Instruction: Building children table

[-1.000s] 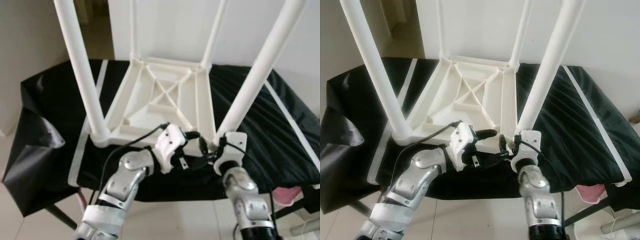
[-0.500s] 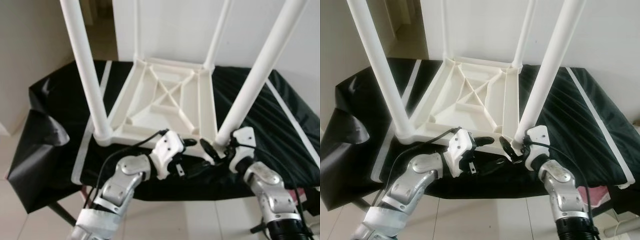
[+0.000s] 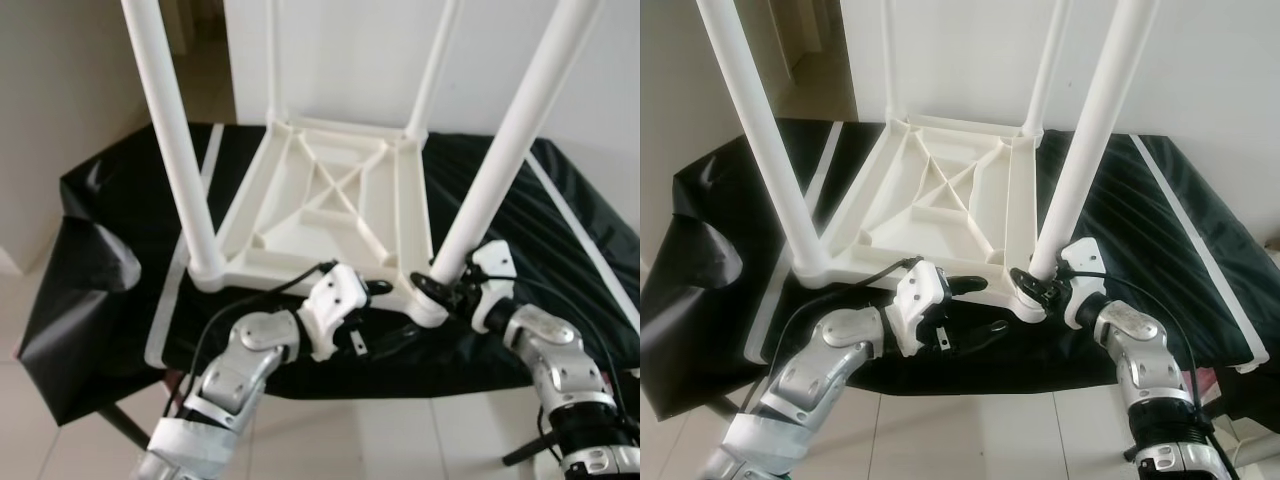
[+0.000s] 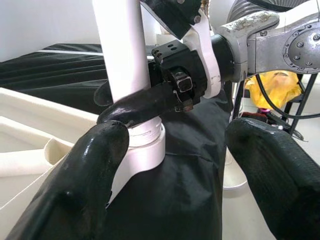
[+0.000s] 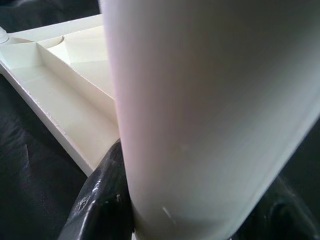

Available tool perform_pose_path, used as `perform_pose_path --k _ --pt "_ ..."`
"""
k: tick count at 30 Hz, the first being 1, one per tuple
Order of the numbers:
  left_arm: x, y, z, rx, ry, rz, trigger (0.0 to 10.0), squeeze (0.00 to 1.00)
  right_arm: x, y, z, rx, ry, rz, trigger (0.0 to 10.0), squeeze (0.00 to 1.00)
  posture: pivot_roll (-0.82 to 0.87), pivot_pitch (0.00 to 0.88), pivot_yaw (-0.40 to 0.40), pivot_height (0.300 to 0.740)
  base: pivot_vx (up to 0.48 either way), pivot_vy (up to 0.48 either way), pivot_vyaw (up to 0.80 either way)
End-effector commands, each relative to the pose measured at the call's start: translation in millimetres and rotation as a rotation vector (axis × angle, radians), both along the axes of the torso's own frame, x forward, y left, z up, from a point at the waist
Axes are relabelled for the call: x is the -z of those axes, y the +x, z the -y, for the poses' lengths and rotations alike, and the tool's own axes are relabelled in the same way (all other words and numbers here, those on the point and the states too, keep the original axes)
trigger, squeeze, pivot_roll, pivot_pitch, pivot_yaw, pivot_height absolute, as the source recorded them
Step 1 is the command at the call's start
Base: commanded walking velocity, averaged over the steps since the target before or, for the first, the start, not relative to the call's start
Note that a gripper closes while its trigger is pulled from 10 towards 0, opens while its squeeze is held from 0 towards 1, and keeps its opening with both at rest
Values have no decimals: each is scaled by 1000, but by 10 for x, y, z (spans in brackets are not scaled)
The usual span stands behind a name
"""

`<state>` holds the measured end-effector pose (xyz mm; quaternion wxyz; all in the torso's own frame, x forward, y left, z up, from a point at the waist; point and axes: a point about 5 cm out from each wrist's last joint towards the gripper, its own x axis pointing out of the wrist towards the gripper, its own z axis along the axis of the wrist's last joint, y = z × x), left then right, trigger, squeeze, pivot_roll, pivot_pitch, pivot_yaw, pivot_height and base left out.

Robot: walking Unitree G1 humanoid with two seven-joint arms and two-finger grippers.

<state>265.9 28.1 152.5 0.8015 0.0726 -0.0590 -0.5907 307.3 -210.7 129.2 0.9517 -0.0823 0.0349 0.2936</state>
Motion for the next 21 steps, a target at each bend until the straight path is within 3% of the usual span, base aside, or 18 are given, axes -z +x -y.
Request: perform_pose_path --k 1,2,3,5,6,11,12,13,14,21 --pt "-42 -22 15 52 1 16 10000 0 12 -15 32 -10 -40 -4 0 0 -54 0 -37 740 0 0 0" --pt "-53 -12 11 40 -5 19 10000 0 28 -35 41 -8 -36 -12 353 0 -55 0 -37 740 0 0 0" --pt "-62 -4 8 29 -11 20 10000 0 42 -53 47 -1 -35 -19 3882 0 -57 0 -36 740 0 0 0" --pt "-62 -4 8 29 -11 20 10000 0 42 -53 47 -1 -35 -19 3882 0 -57 0 -36 740 0 0 0" --pt "-67 1 6 23 -15 20 10000 0 52 -62 51 4 -34 -23 10000 0 -57 0 -36 740 0 0 0" --pt "-96 42 1 -12 -37 25 10000 0 71 -85 49 45 -12 -23 10000 0 -59 0 -36 740 0 0 0" --pt "-123 77 -2 -45 -58 28 10000 0 89 -111 17 155 3 -14 10000 0 -55 3 -31 740 0 0 0" --pt "-123 77 -2 -45 -58 28 10000 0 89 -111 17 155 3 -14 10000 0 -55 3 -31 740 0 0 0" --pt "-140 94 4 -56 -66 33 10000 0 97 -134 -24 229 28 -6 10000 0 -51 3 -32 740 0 0 0" --pt "-172 122 3 -68 -76 41 10000 0 93 -169 -84 334 84 10 10000 0 -47 5 -33 740 0 0 0"
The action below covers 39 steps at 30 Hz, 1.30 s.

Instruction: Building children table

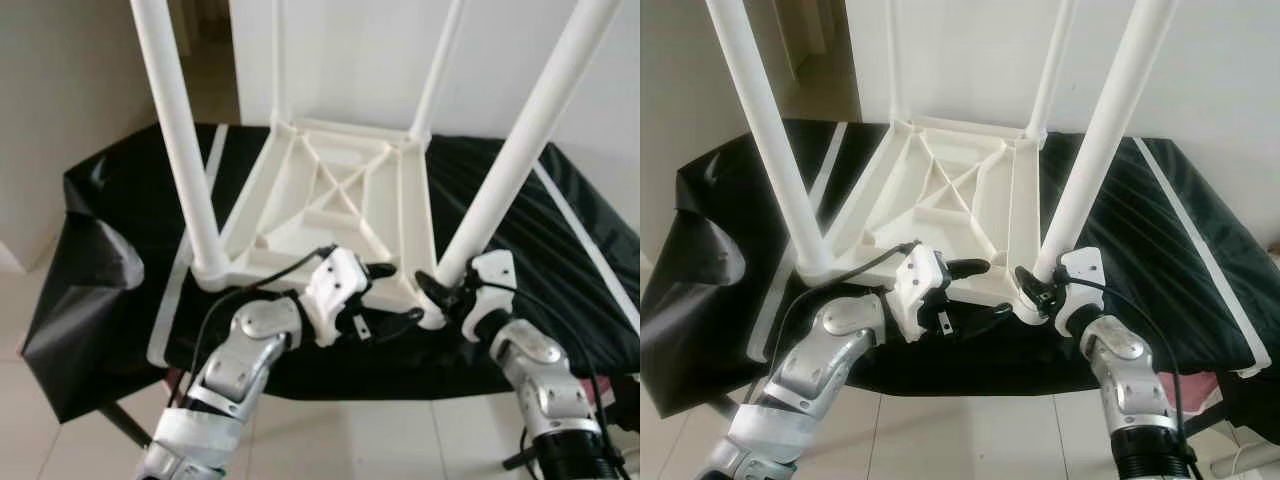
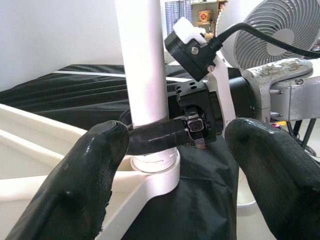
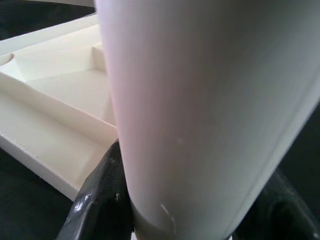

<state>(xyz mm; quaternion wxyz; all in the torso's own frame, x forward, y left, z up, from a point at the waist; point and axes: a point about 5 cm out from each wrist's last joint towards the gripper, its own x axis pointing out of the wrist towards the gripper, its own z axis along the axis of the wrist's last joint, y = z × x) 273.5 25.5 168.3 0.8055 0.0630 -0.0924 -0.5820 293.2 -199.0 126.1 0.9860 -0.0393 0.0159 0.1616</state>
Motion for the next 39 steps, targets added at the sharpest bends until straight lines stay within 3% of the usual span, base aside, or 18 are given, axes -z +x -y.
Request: perform_pose_path --k 1,6,7,13,19,23,33,38,39 --pt "-15 47 -22 -55 -21 -4 10000 0 62 -29 33 60 -1 -28 10000 0 -47 5 -33 740 0 0 0" --pt "-11 41 -26 -51 -20 -5 10000 0 101 -50 0 167 25 -35 10000 0 -48 2 -30 740 0 0 0" --pt "-3 30 -27 -49 -22 -6 10000 0 191 -86 -83 332 46 -68 10000 0 -47 0 -32 740 0 0 0" --pt "-1 31 -10 -50 -31 -12 10000 0 287 -123 -211 516 90 -117 10000 0 -45 0 -34 740 0 0 0" --pt "-5 28 38 -40 -30 -9 10000 0 296 -42 -285 735 123 -134 10000 0 -44 0 -43 740 0 0 0" --pt "-17 26 66 -43 -42 -9 10000 0 237 -6 -353 746 143 -117 10000 0 -44 0 -45 740 0 0 0" --pt "-18 34 59 -59 -56 -12 10000 0 245 -33 -349 778 129 -122 10000 0 -48 3 -51 740 0 0 0" --pt "-17 30 66 -58 -59 -12 10000 0 190 -30 -328 765 189 -83 10000 0 -52 3 -50 740 0 0 0" --pt "-20 28 67 -56 -62 -12 10000 0 151 -38 -319 741 221 -56 10000 1000 -53 3 -49 740 0 0 0"
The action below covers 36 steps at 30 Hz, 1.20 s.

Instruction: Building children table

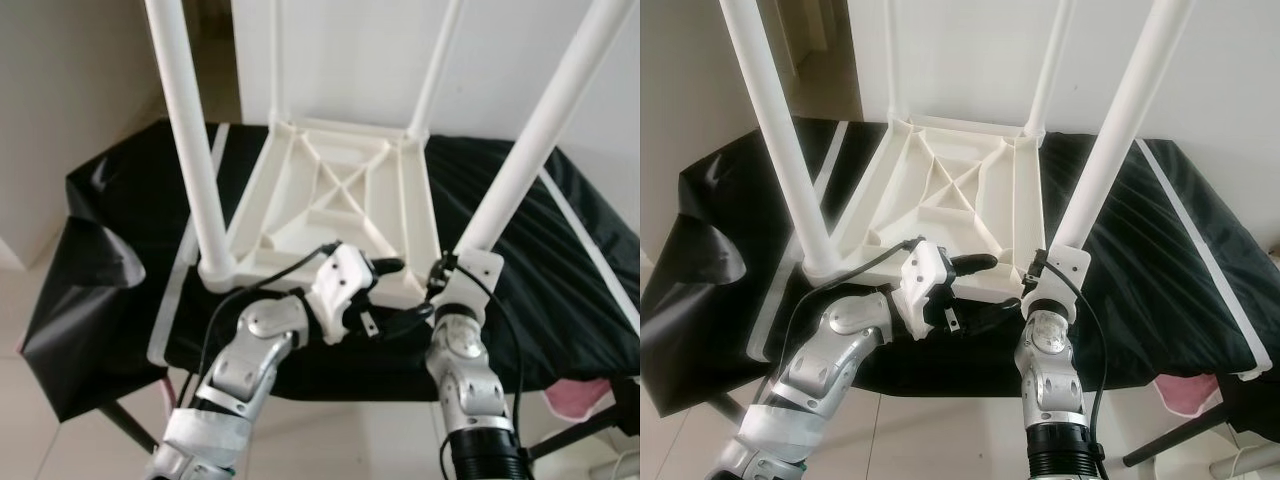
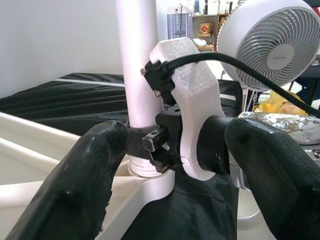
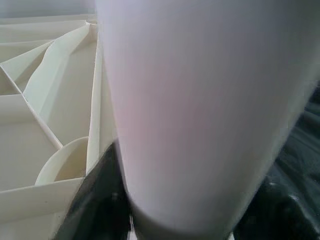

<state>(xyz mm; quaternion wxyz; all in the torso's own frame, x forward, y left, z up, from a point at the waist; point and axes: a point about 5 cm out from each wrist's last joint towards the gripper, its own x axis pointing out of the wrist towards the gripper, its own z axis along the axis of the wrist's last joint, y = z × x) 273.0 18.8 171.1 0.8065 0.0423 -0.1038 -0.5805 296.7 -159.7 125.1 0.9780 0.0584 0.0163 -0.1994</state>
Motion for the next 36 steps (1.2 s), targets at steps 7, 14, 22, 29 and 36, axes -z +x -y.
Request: perform_pose_path --k 7,14,22,29,36 --pt "-2 38 -5 -56 -17 -6 10000 0 68 -119 113 -80 43 27 10000 1000 -56 5 -47 740 0 0 0" --pt "-8 49 -19 -59 -16 -3 10000 0 106 -304 321 -355 -39 57 10000 0 -60 7 -43 740 0 0 0" --pt "15 46 -25 -55 0 -2 10000 0 79 -310 504 -495 -109 47 10000 0 -65 4 -36 740 0 0 0" --pt "28 41 -21 -37 13 -2 10000 0 -94 -153 664 -704 -208 45 10000 0 -68 0 -29 740 0 0 0" --pt "32 31 -14 -32 16 0 10000 0 -97 18 555 -842 -260 25 4314 0 -56 0 -37 740 0 0 0"
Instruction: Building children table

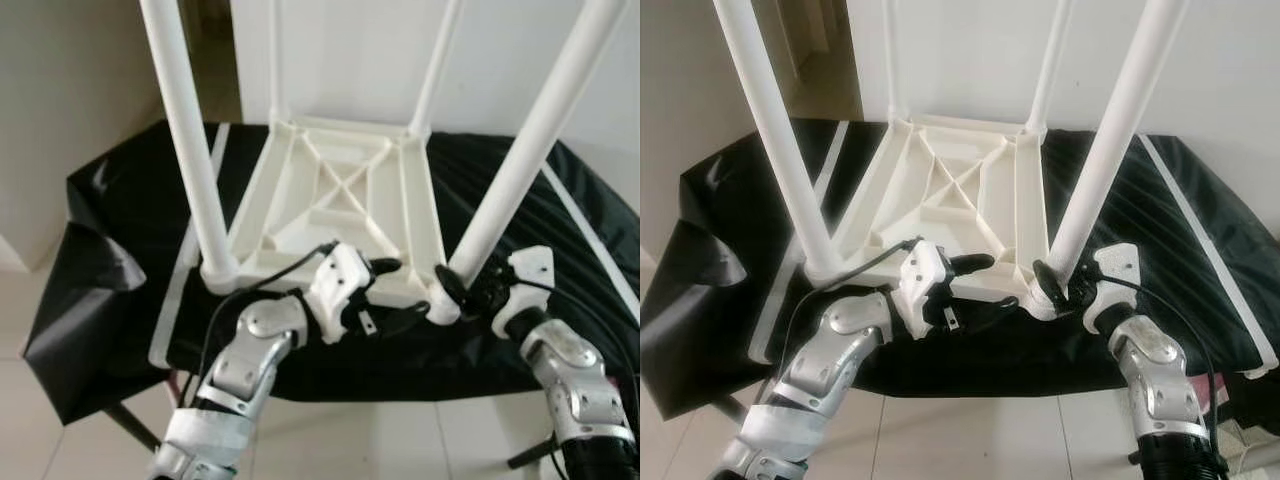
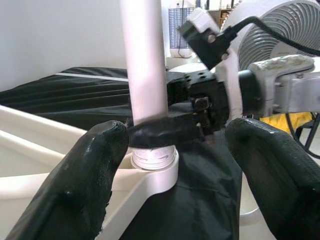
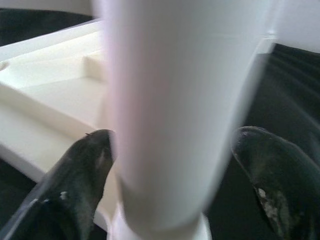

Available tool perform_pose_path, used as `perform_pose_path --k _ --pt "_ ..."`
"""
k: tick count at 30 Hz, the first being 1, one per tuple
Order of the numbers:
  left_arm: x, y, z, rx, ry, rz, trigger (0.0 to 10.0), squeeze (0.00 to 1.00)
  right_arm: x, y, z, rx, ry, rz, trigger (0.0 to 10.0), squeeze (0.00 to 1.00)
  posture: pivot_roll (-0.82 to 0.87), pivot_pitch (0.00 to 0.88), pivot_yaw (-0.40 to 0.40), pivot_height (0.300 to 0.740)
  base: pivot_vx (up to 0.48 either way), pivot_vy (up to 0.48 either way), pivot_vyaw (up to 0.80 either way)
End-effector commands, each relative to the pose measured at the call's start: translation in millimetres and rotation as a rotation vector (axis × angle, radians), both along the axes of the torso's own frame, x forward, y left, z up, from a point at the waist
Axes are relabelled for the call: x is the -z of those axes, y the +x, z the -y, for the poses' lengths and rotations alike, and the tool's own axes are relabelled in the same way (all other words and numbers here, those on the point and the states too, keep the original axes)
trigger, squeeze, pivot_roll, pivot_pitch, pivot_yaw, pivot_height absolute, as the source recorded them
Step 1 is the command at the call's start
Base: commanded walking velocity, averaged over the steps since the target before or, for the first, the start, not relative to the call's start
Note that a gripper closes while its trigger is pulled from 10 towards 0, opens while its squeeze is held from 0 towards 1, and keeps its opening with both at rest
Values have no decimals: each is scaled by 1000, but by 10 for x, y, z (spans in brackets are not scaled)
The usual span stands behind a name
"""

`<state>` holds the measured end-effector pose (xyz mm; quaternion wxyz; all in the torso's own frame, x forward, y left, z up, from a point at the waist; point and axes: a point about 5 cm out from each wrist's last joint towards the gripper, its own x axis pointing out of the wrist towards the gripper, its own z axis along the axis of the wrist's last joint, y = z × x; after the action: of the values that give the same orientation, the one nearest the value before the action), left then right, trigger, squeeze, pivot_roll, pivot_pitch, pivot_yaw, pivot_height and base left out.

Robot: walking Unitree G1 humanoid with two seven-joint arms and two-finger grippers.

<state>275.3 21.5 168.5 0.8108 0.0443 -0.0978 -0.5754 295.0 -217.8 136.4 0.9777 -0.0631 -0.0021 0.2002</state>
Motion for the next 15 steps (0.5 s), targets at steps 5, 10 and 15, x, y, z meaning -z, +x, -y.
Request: perform_pose_path --k 5,10,15 --pt "10 8 1 -27 10 10 10000 0 106 41 -63 -68 -28 -38 0 0 -42 0 -46 740 0 0 0" --pt "25 3 -16 -39 13 8 10000 0 181 14 -16 -72 -25 -68 0 0 -37 0 -53 740 0 0 0" --pt "51 -15 -21 -39 16 2 10000 0 204 -2 43 -39 -21 -68 0 0 -43 0 -50 740 0 0 0"
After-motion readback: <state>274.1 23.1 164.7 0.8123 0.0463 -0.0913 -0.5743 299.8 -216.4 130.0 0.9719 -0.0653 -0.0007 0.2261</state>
